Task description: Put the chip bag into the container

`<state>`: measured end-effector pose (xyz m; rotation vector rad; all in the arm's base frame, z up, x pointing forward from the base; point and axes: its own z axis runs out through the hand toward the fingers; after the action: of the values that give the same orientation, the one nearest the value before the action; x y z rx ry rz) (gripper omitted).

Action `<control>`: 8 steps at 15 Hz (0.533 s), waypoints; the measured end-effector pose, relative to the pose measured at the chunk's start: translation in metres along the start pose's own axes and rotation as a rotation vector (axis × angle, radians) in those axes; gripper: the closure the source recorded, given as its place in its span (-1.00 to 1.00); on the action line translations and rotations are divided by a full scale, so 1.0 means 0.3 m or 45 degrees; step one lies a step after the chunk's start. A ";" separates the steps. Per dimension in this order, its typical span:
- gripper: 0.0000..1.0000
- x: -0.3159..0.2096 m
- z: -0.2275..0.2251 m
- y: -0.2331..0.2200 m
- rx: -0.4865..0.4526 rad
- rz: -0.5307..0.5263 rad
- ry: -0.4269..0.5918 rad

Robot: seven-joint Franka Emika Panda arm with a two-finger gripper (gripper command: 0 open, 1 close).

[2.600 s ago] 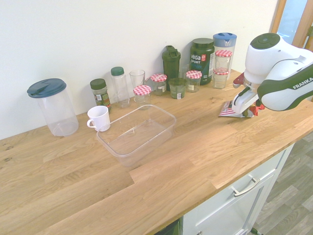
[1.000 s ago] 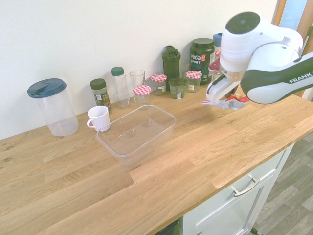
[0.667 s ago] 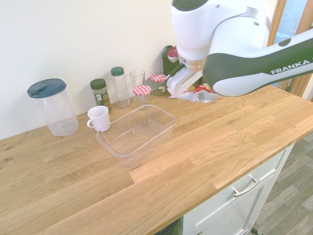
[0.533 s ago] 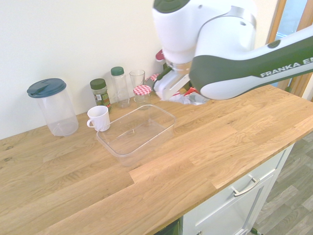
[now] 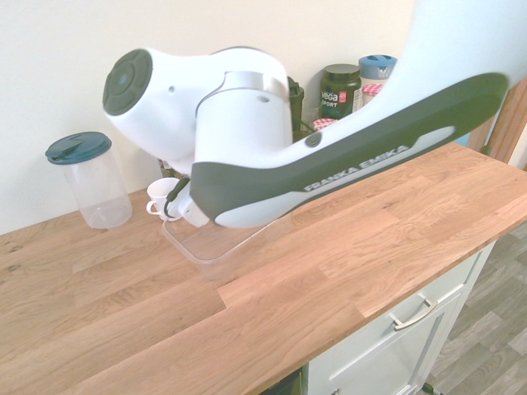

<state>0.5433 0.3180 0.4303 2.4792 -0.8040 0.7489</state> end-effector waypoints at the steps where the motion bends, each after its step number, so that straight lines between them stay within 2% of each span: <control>1: 1.00 -0.018 0.017 -0.027 -0.008 -0.010 -0.005; 4: 1.00 -0.060 0.075 -0.065 -0.034 -0.035 -0.036; 5: -1.00 -0.068 0.085 -0.068 -0.040 -0.039 -0.044; 8: -1.00 -0.066 0.091 -0.066 -0.048 -0.036 -0.049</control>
<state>0.5521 0.3260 0.3929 2.4732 -0.7879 0.6722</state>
